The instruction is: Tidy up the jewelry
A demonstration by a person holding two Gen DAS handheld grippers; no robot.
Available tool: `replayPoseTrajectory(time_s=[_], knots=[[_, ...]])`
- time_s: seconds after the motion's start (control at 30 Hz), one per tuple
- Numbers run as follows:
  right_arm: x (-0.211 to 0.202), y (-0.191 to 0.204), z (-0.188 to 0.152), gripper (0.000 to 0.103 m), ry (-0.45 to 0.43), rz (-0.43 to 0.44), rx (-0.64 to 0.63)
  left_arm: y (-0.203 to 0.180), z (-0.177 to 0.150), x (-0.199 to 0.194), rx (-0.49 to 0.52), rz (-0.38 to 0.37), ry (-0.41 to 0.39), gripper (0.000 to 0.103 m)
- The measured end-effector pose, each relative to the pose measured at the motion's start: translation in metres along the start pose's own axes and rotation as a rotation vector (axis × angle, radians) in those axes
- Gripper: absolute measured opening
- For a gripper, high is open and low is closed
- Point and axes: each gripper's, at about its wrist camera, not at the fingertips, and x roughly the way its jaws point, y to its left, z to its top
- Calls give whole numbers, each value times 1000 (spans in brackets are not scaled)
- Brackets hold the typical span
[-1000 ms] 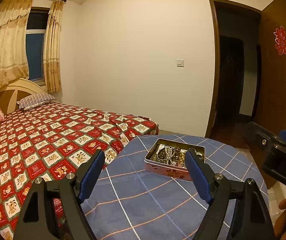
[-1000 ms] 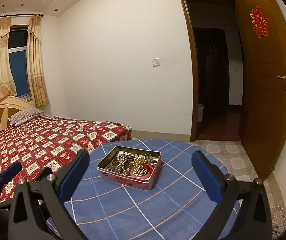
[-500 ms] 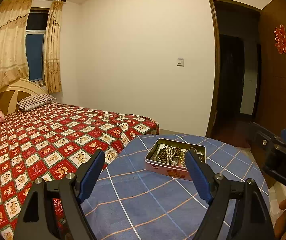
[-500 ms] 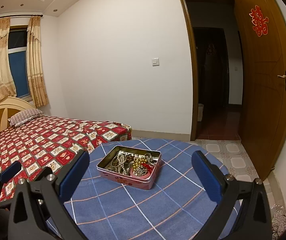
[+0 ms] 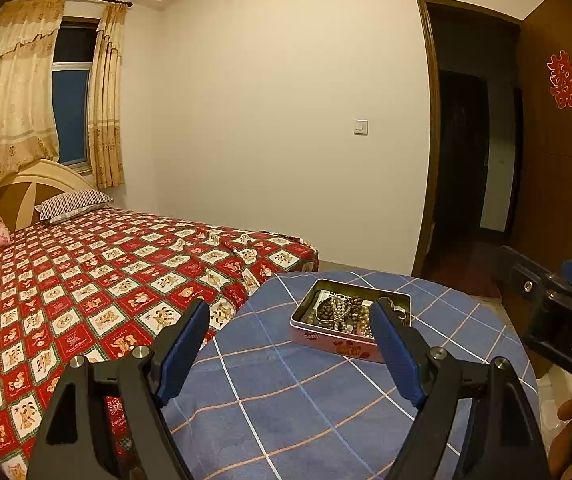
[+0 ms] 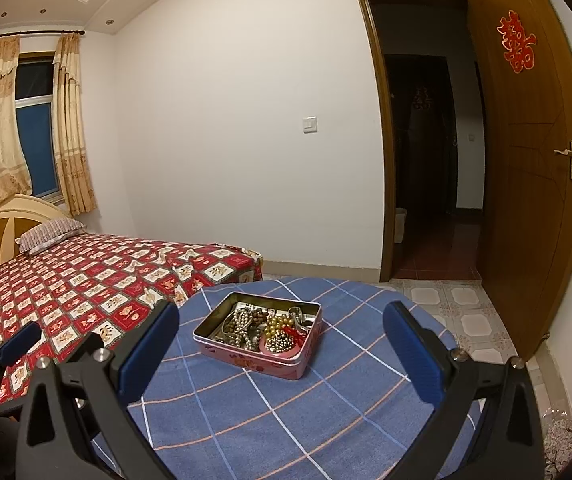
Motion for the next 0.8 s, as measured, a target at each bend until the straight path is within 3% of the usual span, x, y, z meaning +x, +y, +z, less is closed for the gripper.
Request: replayPoseTrajectory(time_s=[0.8], knots=[[-3,-3,0,103,-11,-9,10,-4,1,0,43,23,0,83]])
